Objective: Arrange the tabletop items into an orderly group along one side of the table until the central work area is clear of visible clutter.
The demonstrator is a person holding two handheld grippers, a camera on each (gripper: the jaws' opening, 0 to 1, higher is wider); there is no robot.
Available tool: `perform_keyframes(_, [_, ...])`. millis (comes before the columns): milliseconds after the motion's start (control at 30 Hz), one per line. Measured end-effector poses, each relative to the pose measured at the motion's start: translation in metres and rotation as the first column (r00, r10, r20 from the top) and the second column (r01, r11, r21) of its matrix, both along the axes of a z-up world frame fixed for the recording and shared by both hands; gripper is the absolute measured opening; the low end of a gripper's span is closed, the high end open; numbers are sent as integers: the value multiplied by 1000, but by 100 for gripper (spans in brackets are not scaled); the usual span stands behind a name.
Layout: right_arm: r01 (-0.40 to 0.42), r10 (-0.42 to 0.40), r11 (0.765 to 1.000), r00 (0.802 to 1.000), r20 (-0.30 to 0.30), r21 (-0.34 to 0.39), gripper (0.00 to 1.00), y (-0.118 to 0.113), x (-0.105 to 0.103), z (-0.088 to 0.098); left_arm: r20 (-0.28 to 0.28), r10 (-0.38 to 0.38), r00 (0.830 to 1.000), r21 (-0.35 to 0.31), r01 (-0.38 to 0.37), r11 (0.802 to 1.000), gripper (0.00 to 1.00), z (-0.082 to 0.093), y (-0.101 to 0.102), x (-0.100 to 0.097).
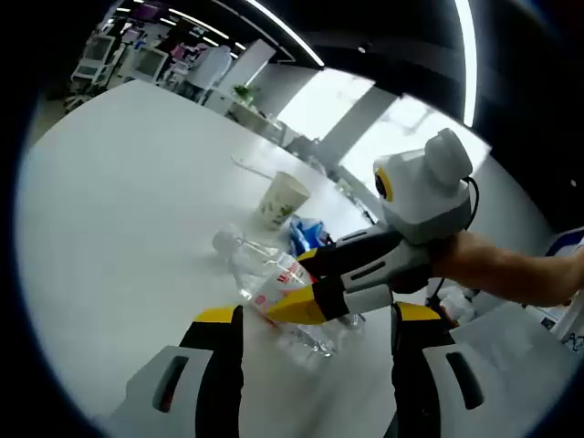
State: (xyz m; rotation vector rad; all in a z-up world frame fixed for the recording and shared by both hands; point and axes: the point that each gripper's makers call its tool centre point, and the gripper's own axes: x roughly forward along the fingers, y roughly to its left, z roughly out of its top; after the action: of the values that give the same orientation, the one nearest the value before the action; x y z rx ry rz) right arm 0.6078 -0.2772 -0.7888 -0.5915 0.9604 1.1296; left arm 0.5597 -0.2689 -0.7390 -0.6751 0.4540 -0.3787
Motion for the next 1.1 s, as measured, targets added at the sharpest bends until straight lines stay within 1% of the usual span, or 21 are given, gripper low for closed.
perform_keyframes(67, [8, -8, 1000, 1000, -8, 4, 32, 3, 1, -1, 2, 10, 1000, -18, -10, 1000, 61, 1, 5, -1])
perform_keyframes(100, [10, -10, 1000, 1000, -9, 5, 32, 3, 1, -1, -2, 39, 999, -28, -39, 999, 59, 0, 11, 1])
perform_keyframes(133, [13, -13, 1000, 1000, -10, 8, 32, 3, 1, -1, 0, 93, 996, -58, -93, 994, 58, 1, 22, 6])
perform_keyframes(167, [14, -14, 1000, 1000, -11, 10, 32, 2, 0, -1, -2, 130, 991, -88, -130, 988, 57, 3, 28, 10])
perform_keyframes(200, [16, -16, 1000, 1000, -12, 14, 32, 2, 0, 0, -9, 171, 985, -126, -171, 977, 56, 3, 37, 14])
perform_keyframes(233, [18, -18, 1000, 1000, -12, 16, 32, 2, 0, 0, -27, 241, 970, -180, -242, 953, 57, 4, 49, 22])
perform_keyframes(267, [16, -16, 1000, 1000, -11, 20, 32, 2, 0, 0, -44, 292, 956, -239, -293, 925, 58, 6, 59, 28])
perform_keyframes(300, [17, -16, 1000, 1000, -11, 22, 32, 2, 0, 0, -60, 305, 951, -262, -310, 914, 61, 5, 62, 32])
perform_keyframes(333, [18, -18, 1000, 1000, -13, 24, 32, 2, 0, 0, -56, 313, 948, -261, -317, 912, 63, 4, 65, 35])
perform_keyframes(367, [18, -18, 999, 1000, -12, 27, 32, 4, 1, -1, -61, 315, 947, -248, -320, 914, 63, 2, 68, 39])
perform_keyframes(467, [22, -22, 999, 1000, -11, 40, 32, 4, 1, -1, -75, 298, 952, -237, -307, 922, 63, -1, 64, 48])
perform_keyframes(500, [23, -23, 999, 1000, -9, 41, 31, 3, 0, -1, -79, 291, 954, -230, -301, 925, 64, -3, 62, 52])
perform_keyframes(567, [22, -22, 999, 1000, -12, 45, 31, 5, 0, -2, -93, 285, 954, -229, -299, 926, 66, -6, 59, 57])
perform_keyframes(633, [23, -23, 998, 1000, -9, 54, 31, 5, 0, -2, -99, 277, 956, -232, -293, 928, 67, -6, 51, 60])
perform_keyframes(733, [27, -26, 997, 1000, -7, 66, 31, 3, -1, 0, -126, 245, 961, -220, -267, 938, 68, -11, 44, 61])
perform_keyframes(833, [30, -30, 996, 1000, -3, 86, 31, 2, -1, 0, -137, 234, 963, -223, -260, 939, 68, -12, 41, 63])
perform_keyframes(900, [30, -30, 995, 1000, -3, 91, 31, 2, 0, 0, -141, 225, 964, -221, -253, 942, 65, -15, 41, 63])
perform_keyframes(1067, [26, -26, 993, 1000, 5, 115, 31, 4, 0, 1, -154, 216, 964, -221, -246, 944, 65, -20, 40, 66])
perform_keyframes(1100, [27, -27, 993, 1000, -2, 118, 31, 4, 0, 1, -158, 216, 964, -219, -247, 944, 65, -21, 40, 66])
